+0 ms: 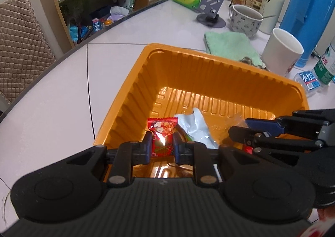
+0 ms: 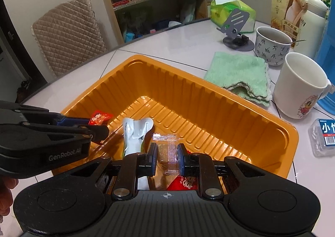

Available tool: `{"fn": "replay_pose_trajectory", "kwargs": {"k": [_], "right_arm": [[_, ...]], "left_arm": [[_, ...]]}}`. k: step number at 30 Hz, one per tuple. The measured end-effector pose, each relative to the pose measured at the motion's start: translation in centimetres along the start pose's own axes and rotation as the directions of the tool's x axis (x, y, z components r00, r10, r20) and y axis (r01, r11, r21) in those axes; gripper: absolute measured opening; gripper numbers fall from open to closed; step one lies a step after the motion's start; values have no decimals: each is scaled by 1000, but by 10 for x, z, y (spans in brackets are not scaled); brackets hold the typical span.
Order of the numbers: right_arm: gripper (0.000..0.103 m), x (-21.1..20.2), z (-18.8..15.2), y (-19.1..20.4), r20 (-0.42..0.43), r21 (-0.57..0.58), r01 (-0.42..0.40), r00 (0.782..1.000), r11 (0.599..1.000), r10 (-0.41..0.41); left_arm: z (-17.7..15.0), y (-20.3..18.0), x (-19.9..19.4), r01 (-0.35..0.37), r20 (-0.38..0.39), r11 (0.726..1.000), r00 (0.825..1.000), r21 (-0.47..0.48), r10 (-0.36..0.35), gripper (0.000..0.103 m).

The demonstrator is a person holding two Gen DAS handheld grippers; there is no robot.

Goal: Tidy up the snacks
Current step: 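Open both grippers to release the snacks into the orange tray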

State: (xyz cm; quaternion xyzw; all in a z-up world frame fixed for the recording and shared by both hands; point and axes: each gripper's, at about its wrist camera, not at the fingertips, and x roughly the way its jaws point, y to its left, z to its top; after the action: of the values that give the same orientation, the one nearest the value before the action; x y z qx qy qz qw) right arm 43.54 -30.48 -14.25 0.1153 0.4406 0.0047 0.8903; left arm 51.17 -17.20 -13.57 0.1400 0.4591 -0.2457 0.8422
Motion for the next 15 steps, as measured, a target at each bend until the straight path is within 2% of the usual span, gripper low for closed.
{"fn": "replay_pose_trajectory", "kwargs": {"k": [8,9,11,13,15], "right_arm": [[20,3,1,2,5,-24,12,1000,1000,-12],[21,2,1,2,6,-23,11,1000,1000,-11],[27,0,1,3,11,-28,10,1000,1000,-9],[48,-7,0,3,29,-29,4,1000,1000,-3],[50,-17,-2,3,54,-21,-6,999,1000,8]], "left_arm": [[-3,5,6,-13,-28,1000,1000,-6,13,20],[-3,5,5,-9,-27,1000,1000,-8,9,22],[-3,6,0,-5,-19,1000,1000,-17,5,27],[-4,6,-7,0,-2,1000,1000,-21,-1,30],[-5,7,-16,5,14,1000,1000,-22,-4,31]]}}
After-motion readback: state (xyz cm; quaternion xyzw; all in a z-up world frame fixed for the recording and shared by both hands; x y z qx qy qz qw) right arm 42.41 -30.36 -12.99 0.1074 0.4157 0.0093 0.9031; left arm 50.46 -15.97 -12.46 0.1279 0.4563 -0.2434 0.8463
